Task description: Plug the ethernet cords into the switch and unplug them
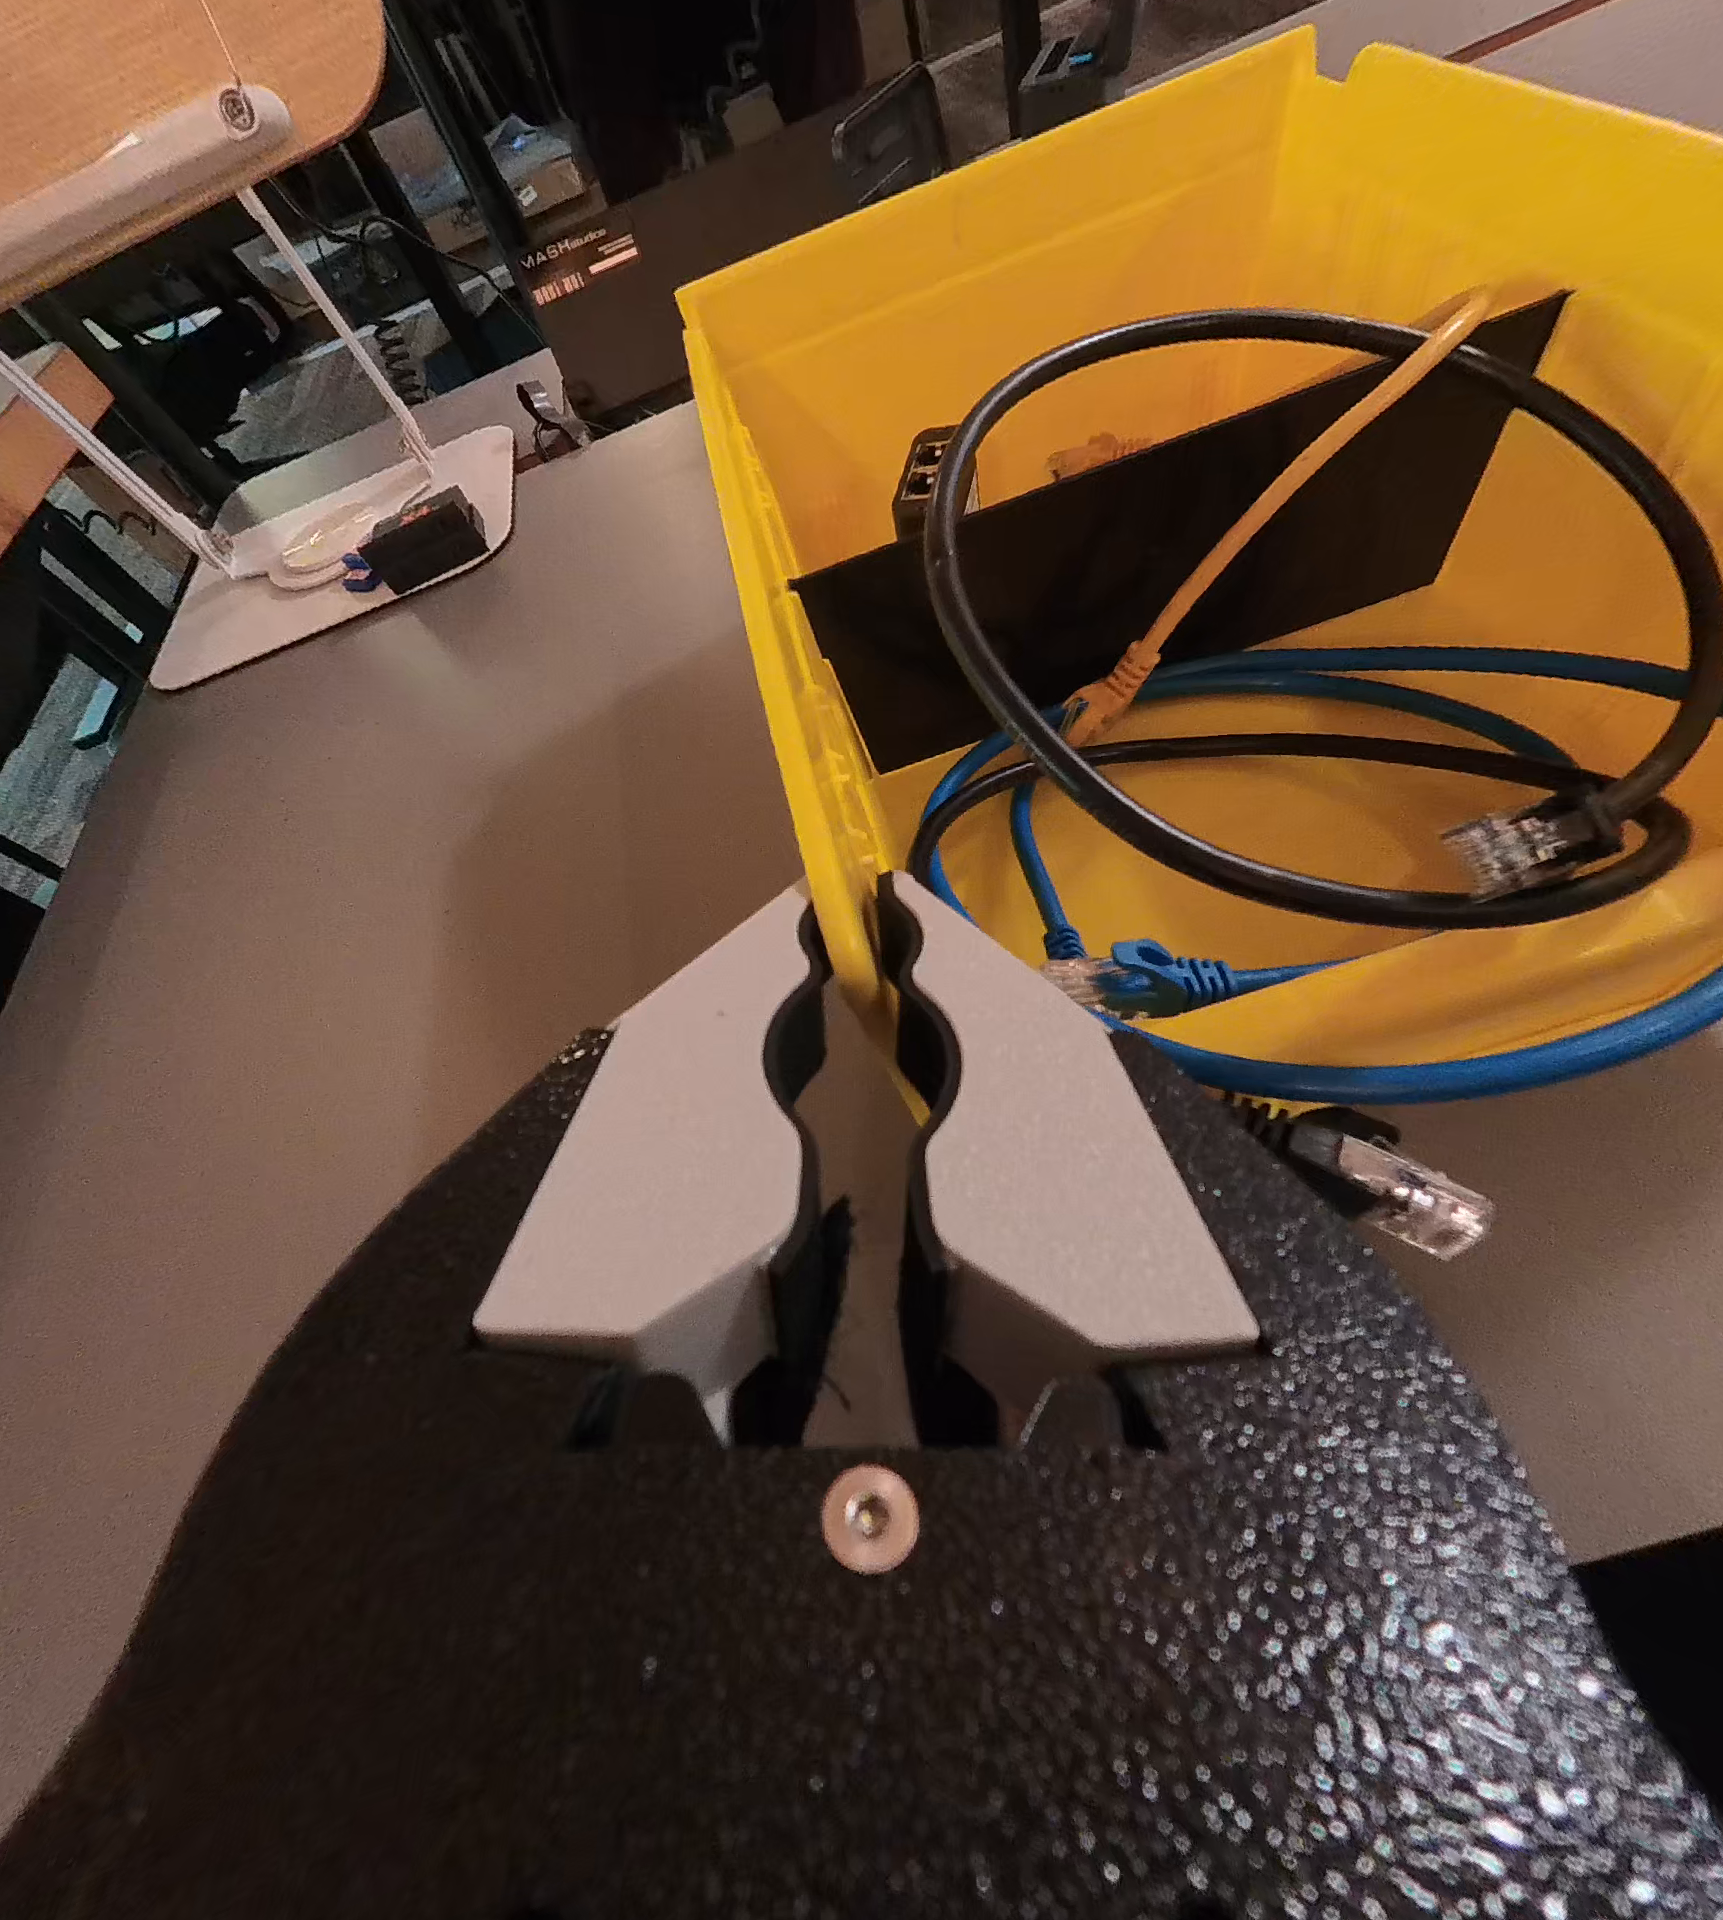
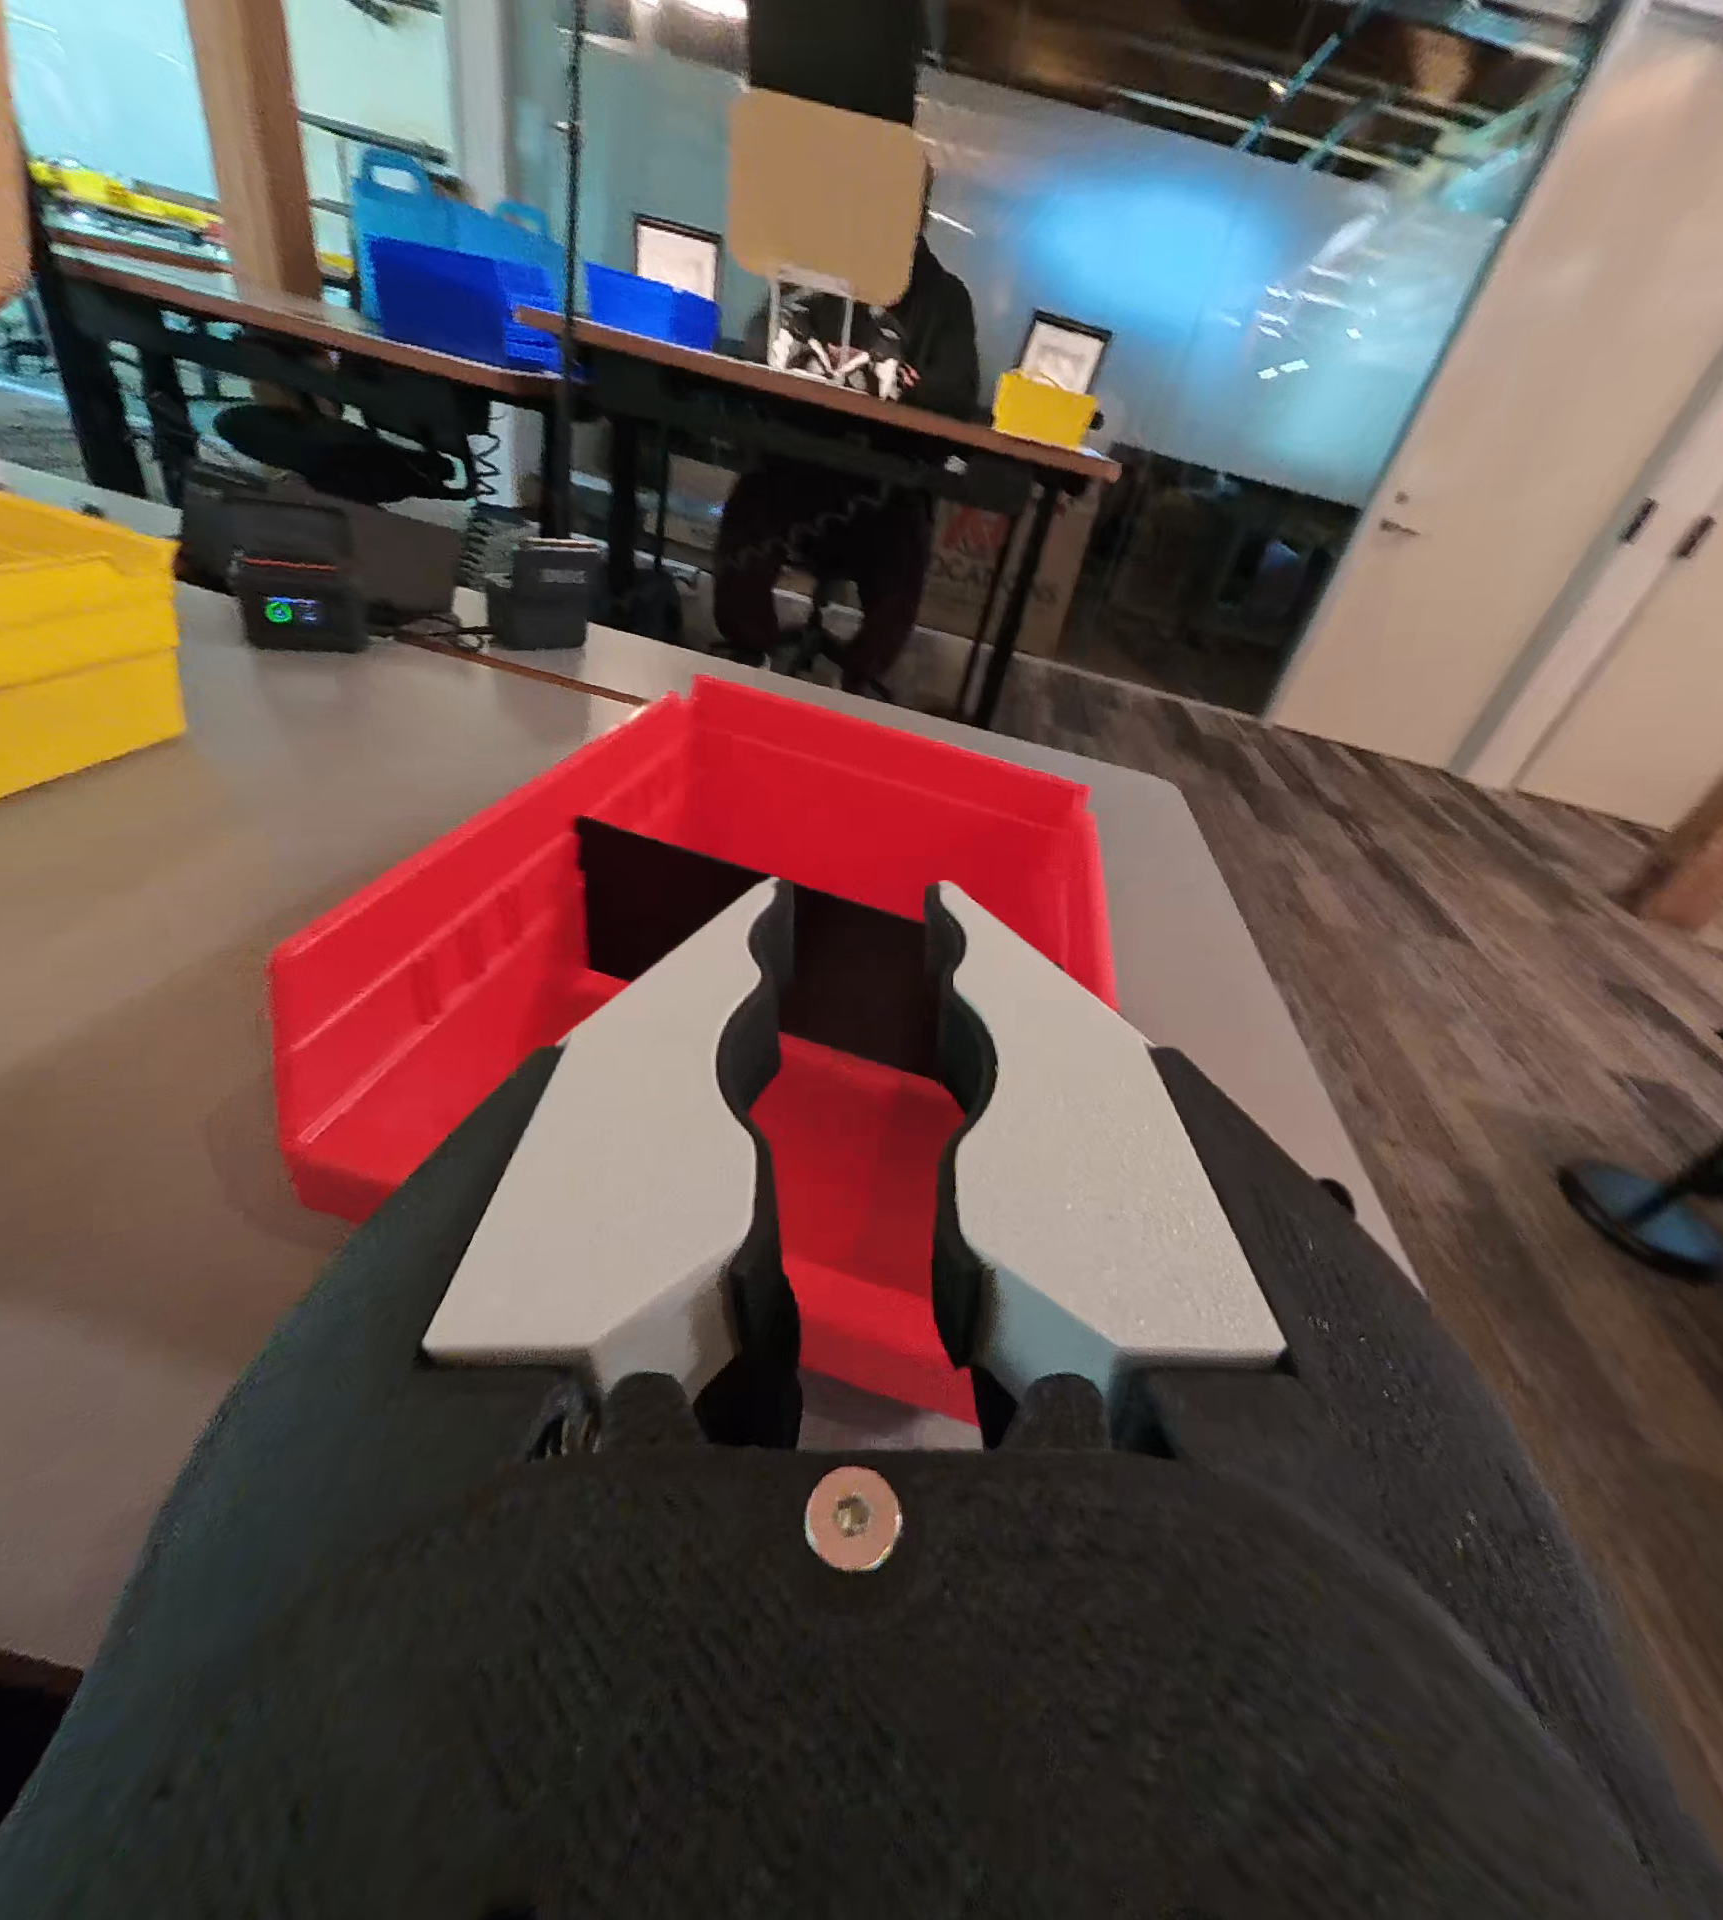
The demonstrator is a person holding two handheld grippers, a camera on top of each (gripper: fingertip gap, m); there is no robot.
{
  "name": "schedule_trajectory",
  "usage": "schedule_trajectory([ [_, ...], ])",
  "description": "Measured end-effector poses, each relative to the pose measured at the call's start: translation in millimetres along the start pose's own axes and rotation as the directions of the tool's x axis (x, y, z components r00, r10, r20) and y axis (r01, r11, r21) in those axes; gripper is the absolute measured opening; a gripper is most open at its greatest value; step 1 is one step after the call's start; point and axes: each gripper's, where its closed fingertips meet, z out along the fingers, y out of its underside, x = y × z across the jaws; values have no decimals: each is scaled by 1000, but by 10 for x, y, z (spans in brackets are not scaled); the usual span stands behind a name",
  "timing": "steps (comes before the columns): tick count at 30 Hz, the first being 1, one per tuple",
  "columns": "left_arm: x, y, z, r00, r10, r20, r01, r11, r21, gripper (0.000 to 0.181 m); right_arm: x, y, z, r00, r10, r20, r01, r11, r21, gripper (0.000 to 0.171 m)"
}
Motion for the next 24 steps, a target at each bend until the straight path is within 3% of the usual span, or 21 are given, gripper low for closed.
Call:
schedule_trajectory([
  [5,2,1,-1,1000,20,3,-20,1000,-6,5,-246,95,127,991,-132,35,132,991,9,23],
  [15,-92,22,-25,999,21,50,-19,999,-29,5,-234,201,154,978,-206,27,206,978,-6,22],
  [24,-542,189,-176,971,-181,157,187,982,-20,4,-216,230,160,979,-202,32,203,979,-16,21],
])
